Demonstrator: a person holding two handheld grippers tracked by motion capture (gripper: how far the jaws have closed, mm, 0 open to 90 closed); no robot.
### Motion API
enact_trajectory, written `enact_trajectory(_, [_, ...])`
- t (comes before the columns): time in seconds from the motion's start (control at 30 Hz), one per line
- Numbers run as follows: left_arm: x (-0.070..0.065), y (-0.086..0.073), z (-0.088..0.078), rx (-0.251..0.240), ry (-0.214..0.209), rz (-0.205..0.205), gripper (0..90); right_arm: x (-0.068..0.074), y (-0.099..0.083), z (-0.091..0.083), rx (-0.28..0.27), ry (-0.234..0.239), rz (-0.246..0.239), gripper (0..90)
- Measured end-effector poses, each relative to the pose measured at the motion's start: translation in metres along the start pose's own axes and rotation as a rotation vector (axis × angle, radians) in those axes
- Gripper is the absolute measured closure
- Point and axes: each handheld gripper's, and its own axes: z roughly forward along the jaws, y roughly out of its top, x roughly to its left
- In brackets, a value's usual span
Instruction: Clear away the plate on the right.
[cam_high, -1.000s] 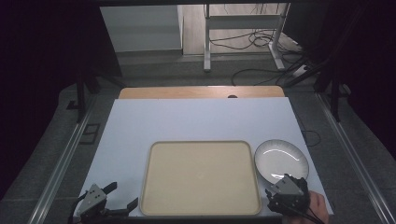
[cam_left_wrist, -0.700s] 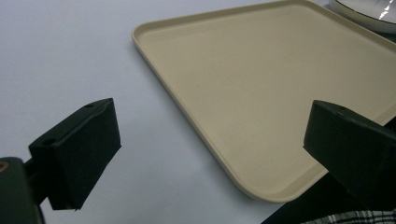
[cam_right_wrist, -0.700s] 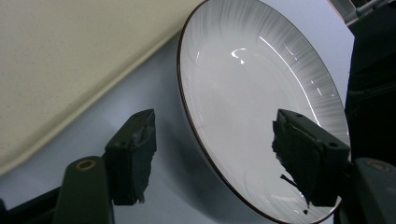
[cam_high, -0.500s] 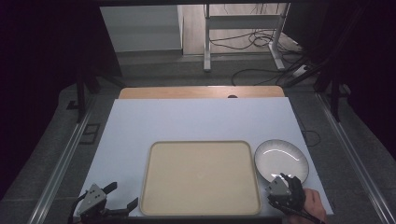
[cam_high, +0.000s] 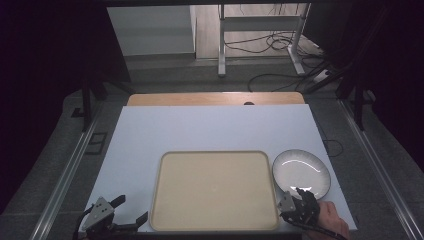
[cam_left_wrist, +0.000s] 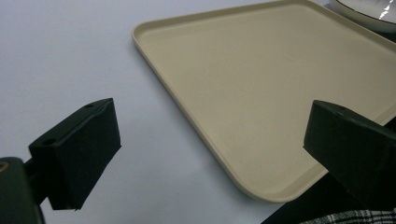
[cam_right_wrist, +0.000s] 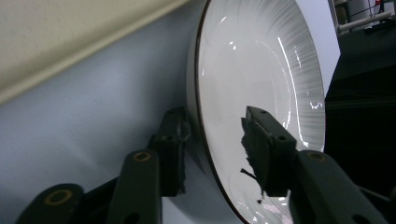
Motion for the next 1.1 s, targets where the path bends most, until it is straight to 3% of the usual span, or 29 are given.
enact_trajectory(0.1, [0.0,0.0,0.0,0.0,0.0,0.0,3.5,0.001,0.001,0.002,0.014,-0.003,-0.025,64.2])
enact_trajectory(0.3, [0.0,0.0,0.0,0.0,0.0,0.0,3.5,0.005,0.002,0.006,0.049,0.013,-0.093,80.1])
enact_trajectory(0.47, [0.0,0.0,0.0,-0.001,-0.001,0.0,3.5,0.014,0.005,0.006,0.078,-0.052,-0.205,82.1])
enact_trajectory(0.63, [0.0,0.0,0.0,-0.002,-0.002,0.0,3.5,0.015,0.005,0.003,0.071,-0.085,-0.237,81.7])
enact_trajectory(0.97, [0.0,0.0,0.0,-0.001,-0.002,0.0,3.5,0.017,0.007,-0.006,0.041,-0.134,-0.249,80.4])
enact_trajectory(1.1, [0.0,0.0,0.0,-0.001,-0.002,-0.001,3.5,0.017,0.01,-0.014,0.002,-0.172,-0.262,80.4])
